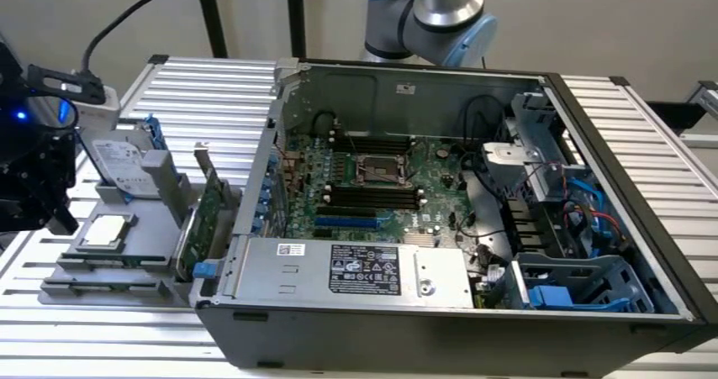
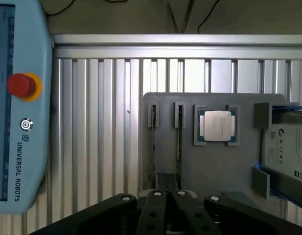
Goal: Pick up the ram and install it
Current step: 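Pick up the ram and move it above insertion slot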
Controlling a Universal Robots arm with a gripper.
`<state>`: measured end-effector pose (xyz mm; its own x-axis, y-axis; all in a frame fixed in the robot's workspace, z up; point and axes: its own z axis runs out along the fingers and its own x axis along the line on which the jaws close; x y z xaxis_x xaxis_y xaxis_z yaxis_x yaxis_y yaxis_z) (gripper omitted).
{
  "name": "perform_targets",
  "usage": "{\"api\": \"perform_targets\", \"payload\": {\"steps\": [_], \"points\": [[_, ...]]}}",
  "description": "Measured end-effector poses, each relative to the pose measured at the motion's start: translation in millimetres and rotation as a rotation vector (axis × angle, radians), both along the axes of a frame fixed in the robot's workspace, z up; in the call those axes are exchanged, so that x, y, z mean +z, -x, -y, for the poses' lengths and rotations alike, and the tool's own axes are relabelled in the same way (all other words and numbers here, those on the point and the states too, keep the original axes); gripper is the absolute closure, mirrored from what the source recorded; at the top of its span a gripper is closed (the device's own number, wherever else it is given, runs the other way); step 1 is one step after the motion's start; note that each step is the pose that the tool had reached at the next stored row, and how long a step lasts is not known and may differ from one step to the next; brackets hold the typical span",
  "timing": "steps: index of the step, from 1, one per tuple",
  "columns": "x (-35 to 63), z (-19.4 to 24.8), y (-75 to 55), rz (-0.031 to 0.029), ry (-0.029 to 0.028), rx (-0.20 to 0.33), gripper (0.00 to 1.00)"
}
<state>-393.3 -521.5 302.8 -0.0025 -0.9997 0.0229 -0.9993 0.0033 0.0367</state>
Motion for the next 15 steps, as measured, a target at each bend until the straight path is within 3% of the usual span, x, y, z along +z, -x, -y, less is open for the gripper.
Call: {"api": "perform_targets", "payload": {"steps": [4,15], "points": [[-2.7,0.3,0.0,0.0004,0.0000,0.000,0.00],[-22.4,3.8,0.3,0.0068,0.0001,-0.009,0.00]]}}
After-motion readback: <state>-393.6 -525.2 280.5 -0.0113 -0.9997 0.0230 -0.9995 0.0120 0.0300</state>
